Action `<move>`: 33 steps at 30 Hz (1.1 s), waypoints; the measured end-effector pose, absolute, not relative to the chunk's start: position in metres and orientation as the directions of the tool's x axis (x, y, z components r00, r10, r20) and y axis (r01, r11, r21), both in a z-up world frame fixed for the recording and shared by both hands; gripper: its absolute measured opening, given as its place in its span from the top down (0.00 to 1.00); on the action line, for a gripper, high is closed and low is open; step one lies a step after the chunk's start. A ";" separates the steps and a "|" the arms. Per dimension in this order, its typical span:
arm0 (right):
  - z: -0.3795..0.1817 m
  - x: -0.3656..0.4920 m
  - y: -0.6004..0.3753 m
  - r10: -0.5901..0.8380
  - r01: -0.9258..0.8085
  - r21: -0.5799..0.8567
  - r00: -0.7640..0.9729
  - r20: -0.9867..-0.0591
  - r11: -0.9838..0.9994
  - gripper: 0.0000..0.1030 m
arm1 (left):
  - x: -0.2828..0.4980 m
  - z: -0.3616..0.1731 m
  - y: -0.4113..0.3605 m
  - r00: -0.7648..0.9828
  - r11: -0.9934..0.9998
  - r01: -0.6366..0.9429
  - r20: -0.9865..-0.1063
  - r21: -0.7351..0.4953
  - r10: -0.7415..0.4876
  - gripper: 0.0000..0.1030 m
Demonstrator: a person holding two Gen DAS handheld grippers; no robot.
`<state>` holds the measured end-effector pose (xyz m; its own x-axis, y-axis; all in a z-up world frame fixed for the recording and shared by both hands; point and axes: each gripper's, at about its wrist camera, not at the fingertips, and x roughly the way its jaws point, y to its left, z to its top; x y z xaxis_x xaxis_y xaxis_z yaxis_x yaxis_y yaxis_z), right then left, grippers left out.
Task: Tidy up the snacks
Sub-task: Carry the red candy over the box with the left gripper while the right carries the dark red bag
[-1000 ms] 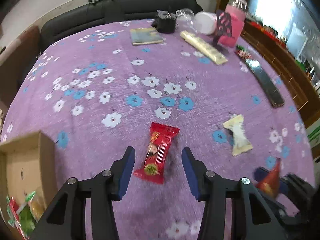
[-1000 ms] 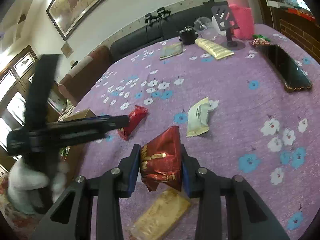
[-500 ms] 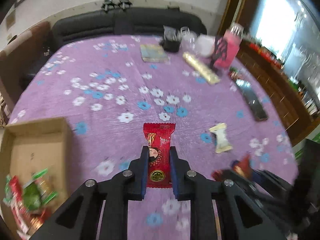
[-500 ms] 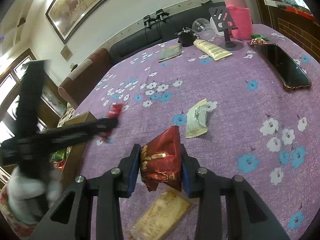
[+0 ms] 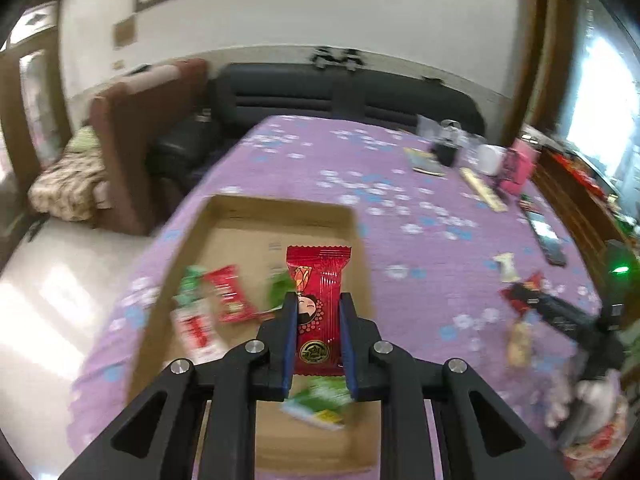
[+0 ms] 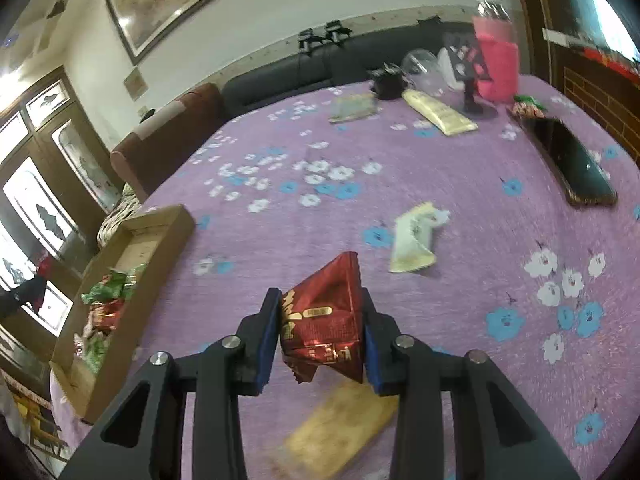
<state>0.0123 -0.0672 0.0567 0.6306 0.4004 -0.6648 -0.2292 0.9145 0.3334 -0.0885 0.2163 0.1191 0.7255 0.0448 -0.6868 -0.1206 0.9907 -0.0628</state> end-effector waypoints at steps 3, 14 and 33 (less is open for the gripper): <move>0.071 0.001 -0.049 0.427 -0.272 0.330 0.619 -0.659 0.904 0.66 | -0.101 0.113 0.231 0.735 0.983 -0.175 -0.672 -0.053 0.094 0.82; 0.102 -0.039 0.064 0.516 -0.495 0.247 0.533 -0.670 0.833 0.65 | -0.118 0.092 0.261 0.723 0.964 -0.251 -0.679 -0.082 0.130 0.82; 0.093 -0.033 0.172 0.544 -0.621 0.215 0.407 -0.734 0.754 0.65 | -0.112 0.055 0.297 0.690 0.944 -0.275 -0.721 -0.180 0.063 0.81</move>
<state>-0.0325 0.1722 0.0926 0.4071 0.5440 -0.7337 -0.6206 0.7542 0.2148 -0.1123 0.2966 0.0546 0.6896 0.0629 -0.7214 -0.2748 0.9444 -0.1804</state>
